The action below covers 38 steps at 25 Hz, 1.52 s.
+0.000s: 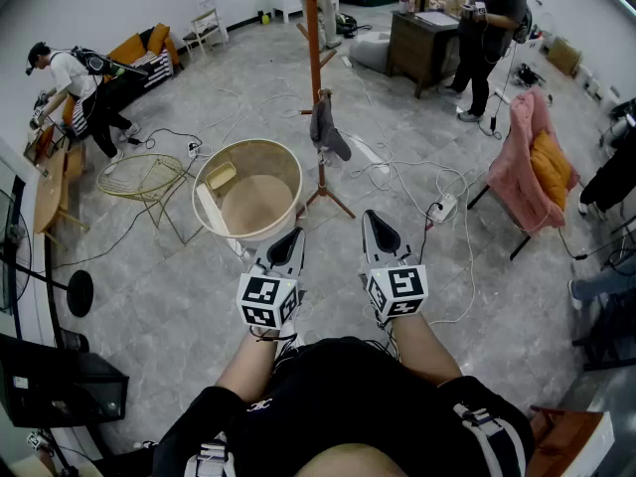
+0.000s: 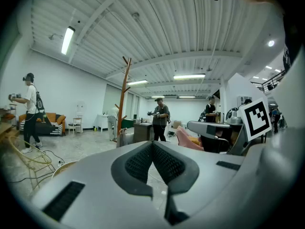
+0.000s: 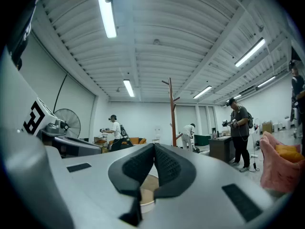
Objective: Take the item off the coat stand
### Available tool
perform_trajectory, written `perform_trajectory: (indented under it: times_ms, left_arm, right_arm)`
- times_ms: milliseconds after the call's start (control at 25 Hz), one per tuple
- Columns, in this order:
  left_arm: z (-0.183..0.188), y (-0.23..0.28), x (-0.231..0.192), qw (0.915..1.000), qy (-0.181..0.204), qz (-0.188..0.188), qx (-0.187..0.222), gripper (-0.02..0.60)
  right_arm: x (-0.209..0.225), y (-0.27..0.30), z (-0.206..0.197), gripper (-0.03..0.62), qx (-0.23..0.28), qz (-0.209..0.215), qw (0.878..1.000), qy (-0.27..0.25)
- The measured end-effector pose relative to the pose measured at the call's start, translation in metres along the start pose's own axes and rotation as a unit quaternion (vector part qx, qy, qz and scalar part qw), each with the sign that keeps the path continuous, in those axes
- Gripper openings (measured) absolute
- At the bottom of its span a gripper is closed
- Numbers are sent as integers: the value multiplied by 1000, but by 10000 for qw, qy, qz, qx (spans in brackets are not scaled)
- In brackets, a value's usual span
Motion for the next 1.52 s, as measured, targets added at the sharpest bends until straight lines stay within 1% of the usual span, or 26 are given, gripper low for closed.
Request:
perform_trajectory:
  times_ms: [120,240,480,840,1160,1360,1520]
  left_arm:
    - [-1,-3,-2,10000,5,1,15,15]
    - [-3,-2,-6,10000,-23,-18,-21,15]
    - [4,12,-21,9999,19,-130,9,15]
    - [11,29,-86,9993,113,-350,83,16]
    - [9,39,-140,9994,6,-349,54,17]
    - [-1,62,-167,9997,-45,-251,17,15]
    - [-1,86,-187,9998,-83,-156,-45,15]
  right_arm:
    - [-1,1,-2,15,-26,-99,9999,-24]
    - [-4,4,-3,15,-64,-89,9999,-59]
    - [-2,24,-2,15,-75,-194,9998,-78]
    - [-25,80,-5,15,24,-431,9991,3]
    - [-48,128,-11,15,-93,-412,9991,-89]
    - [-42,159,-23,15,-109,-368,9990,-211]
    - [-27,190,-30,15,-172,-343,9991,-161]
Point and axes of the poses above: the fingertips, and each gripper's own axes: y forward along the fingers, x to its right, z out of its top, the point moved 1 cm from there along -y, backward along the fingers, and after that the axes turned 1 degree about -y, right-handed, at the moved point
